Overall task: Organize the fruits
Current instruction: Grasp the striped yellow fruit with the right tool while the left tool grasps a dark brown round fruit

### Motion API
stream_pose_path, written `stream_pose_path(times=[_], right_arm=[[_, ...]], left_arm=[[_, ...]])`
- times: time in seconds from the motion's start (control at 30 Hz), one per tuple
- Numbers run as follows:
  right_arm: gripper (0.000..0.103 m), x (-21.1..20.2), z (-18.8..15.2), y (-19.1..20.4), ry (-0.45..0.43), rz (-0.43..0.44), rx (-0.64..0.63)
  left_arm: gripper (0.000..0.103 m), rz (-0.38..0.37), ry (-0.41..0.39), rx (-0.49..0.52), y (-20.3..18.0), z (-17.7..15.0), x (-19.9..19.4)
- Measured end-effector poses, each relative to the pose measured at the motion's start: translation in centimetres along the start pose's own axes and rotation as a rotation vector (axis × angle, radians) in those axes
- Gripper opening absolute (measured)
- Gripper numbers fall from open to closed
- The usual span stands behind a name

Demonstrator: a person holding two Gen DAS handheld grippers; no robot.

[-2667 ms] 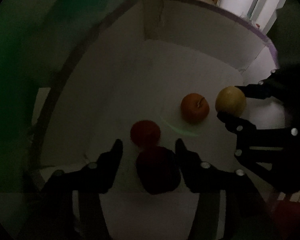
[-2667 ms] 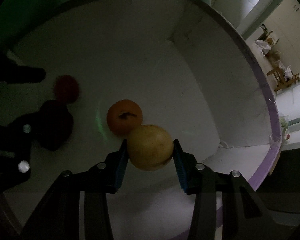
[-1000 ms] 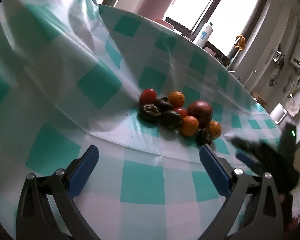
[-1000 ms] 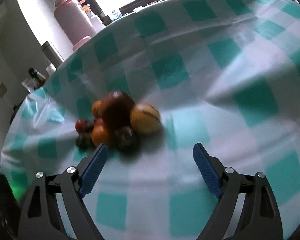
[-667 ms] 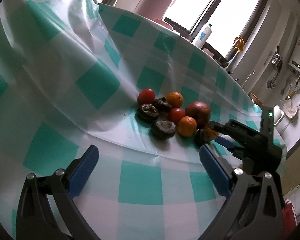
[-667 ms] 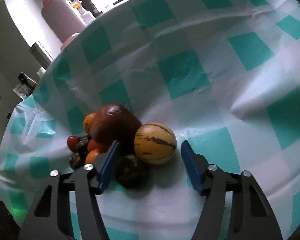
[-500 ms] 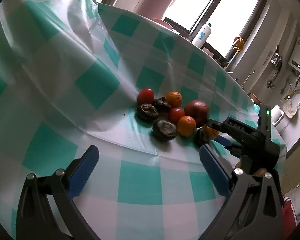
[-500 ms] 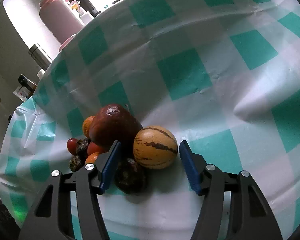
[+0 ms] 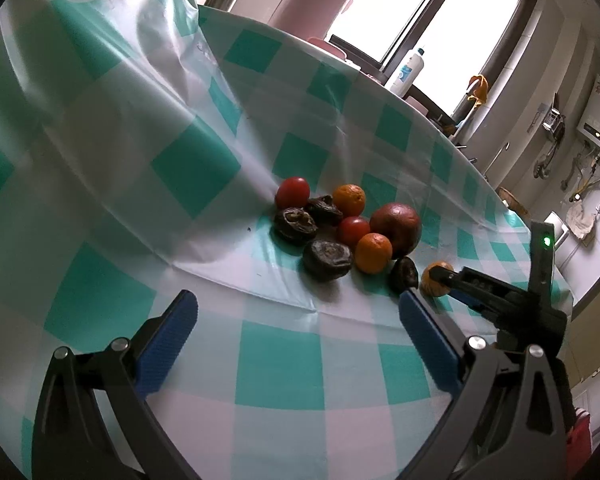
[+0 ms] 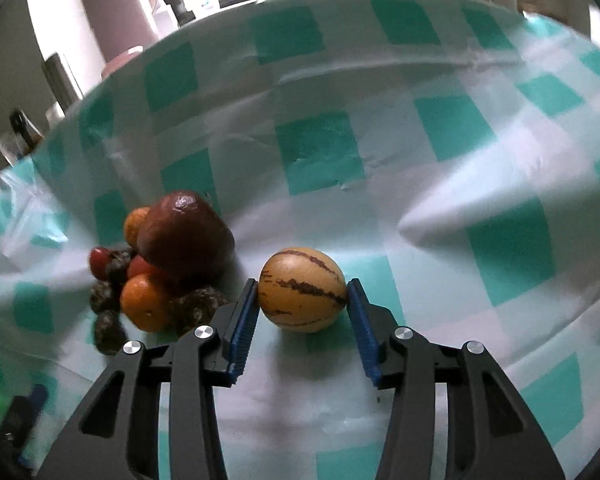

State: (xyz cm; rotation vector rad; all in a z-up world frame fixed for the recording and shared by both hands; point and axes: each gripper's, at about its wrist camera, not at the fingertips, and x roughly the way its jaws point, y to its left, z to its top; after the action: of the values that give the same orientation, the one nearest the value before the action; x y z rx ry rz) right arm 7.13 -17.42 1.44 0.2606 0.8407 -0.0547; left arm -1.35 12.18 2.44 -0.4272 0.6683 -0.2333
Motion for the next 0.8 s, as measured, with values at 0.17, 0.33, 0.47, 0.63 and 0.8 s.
stream_pose_path(times=[0.17, 0.33, 0.47, 0.63, 0.8], right_arm=[[0.047, 1.4, 0.4, 0.0, 0.034, -0.022, 0.006], [0.052, 2.0, 0.4, -0.2, 0.033, -0.020, 0.013], [0.043, 1.6, 0.1, -0.5, 0.031, -0.016, 0.004], [0.042, -0.2, -1.0, -3.1, -0.032, 0.073, 0.107], [0.042, -1.0, -1.7, -6.3, -0.085, 0.229, 0.220]], left_arm=[[0.101, -0.001, 0.000, -0.002, 0.0, 0.0, 0.1], [0.101, 0.000, -0.001, -0.004, 0.0, 0.0, 0.0], [0.101, -0.001, 0.001, -0.004, 0.0, 0.0, 0.0], [0.101, 0.001, 0.014, -0.002, -0.1, -0.1, 0.2], [0.101, 0.009, 0.064, 0.022, -0.6, -0.2, 0.7]])
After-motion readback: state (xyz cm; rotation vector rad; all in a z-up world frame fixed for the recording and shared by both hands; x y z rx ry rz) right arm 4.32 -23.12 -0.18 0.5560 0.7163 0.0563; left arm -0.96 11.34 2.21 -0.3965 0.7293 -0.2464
